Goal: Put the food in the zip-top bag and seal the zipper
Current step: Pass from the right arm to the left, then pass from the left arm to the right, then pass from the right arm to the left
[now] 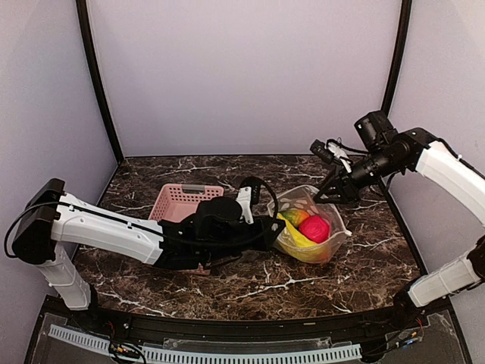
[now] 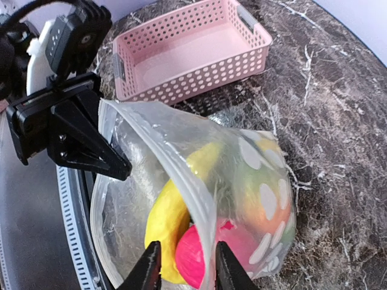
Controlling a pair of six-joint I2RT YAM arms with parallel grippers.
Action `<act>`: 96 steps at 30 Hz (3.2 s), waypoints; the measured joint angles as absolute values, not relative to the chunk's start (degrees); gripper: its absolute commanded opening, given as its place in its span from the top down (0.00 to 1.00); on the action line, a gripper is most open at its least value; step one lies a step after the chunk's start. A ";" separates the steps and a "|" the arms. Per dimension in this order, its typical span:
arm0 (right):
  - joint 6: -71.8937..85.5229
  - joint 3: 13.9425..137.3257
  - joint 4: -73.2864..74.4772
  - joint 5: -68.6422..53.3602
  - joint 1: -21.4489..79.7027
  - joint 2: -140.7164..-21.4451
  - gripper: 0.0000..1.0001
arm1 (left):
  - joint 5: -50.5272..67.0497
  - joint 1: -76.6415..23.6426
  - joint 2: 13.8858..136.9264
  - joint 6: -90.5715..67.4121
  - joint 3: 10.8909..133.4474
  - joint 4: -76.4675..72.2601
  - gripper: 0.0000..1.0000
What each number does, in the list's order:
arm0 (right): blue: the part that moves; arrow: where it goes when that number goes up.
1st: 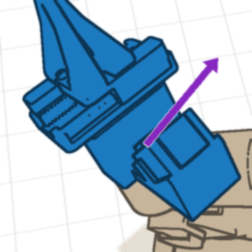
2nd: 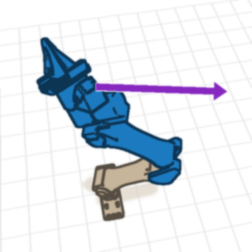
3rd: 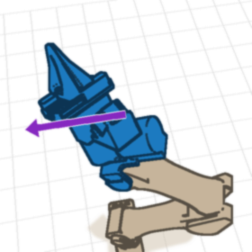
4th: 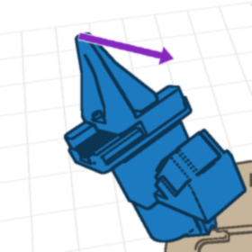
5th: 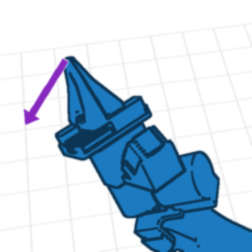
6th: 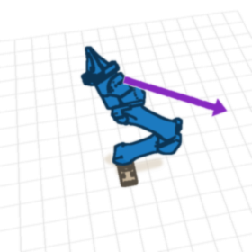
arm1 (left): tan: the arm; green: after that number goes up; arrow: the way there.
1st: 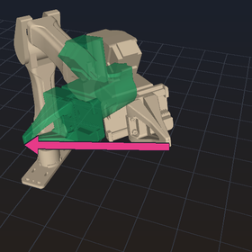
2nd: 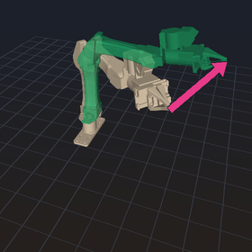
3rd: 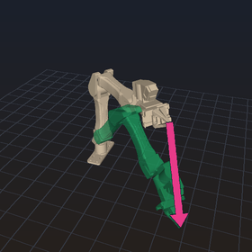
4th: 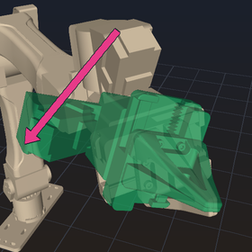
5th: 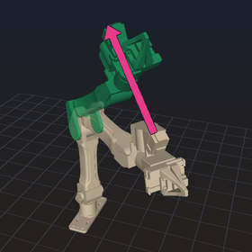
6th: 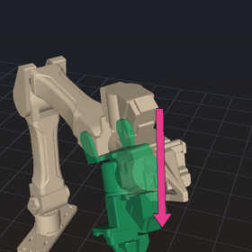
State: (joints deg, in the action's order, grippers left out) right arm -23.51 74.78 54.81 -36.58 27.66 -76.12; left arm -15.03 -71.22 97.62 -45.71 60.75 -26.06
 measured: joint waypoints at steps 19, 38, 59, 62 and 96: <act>-25.15 69.76 59.07 -27.94 25.69 -60.84 0.54 | -20.43 -71.37 94.98 -50.65 57.78 -28.29 0.99; -34.41 58.28 58.52 -29.17 25.71 -56.69 0.52 | -22.39 -71.35 93.14 -51.55 55.33 -31.16 0.99; -35.55 55.99 49.87 -30.74 27.42 -60.10 0.69 | -23.66 -71.37 92.09 -51.68 55.31 -31.18 0.99; -35.53 55.94 49.21 -31.20 27.77 -61.08 0.78 | -23.75 -71.35 92.09 -51.68 55.31 -31.18 0.99; -40.12 75.94 66.22 -33.30 31.73 -68.03 0.99 | -14.48 -74.00 82.28 17.65 72.40 5.69 0.03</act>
State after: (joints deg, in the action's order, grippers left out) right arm -40.12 75.94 66.22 -33.30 31.73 -68.03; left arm -14.48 -74.00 82.28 17.65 72.40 5.69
